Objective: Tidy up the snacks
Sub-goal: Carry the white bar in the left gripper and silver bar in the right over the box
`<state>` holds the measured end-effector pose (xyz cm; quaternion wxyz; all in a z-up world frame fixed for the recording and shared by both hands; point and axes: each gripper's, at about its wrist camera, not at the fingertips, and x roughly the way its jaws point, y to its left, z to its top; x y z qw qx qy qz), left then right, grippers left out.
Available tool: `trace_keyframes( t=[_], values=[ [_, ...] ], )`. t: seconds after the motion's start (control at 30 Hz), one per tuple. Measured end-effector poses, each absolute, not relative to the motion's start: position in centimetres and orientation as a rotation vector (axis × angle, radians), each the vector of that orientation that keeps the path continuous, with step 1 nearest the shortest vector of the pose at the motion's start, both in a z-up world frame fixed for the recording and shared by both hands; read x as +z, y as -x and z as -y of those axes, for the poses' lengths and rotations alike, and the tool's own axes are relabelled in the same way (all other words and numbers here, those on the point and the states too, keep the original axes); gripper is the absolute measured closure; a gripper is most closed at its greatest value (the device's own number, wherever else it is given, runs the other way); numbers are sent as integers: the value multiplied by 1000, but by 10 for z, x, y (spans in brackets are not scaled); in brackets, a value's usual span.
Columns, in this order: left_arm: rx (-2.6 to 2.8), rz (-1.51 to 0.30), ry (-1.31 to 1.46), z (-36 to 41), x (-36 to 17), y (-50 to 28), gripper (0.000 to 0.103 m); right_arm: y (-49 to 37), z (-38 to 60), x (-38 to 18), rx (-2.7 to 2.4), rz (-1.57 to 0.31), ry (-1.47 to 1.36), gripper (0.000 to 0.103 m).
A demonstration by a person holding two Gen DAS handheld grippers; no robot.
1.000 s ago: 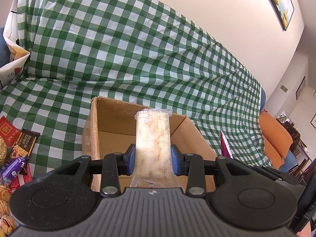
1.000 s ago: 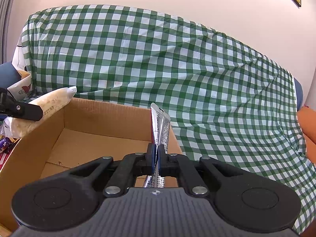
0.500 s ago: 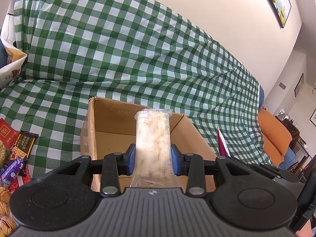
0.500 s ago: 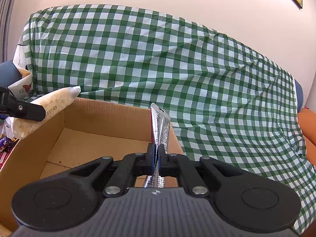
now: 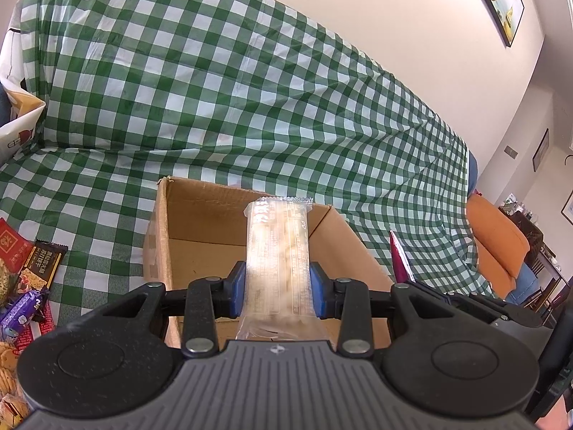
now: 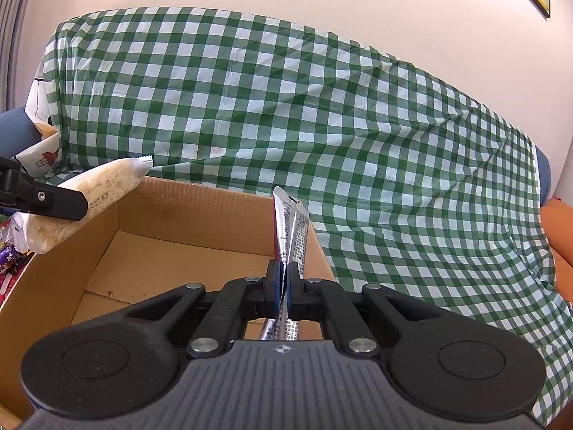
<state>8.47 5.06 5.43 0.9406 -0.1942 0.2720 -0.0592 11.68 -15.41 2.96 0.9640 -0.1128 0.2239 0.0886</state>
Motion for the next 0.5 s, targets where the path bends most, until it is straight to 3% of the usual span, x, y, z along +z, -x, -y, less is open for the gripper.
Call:
trace_keyframes(
  t=[0.5],
  values=[
    [-127, -552, 393, -49, 57, -87, 63, -117, 156, 29, 186, -455, 236, 100]
  ],
)
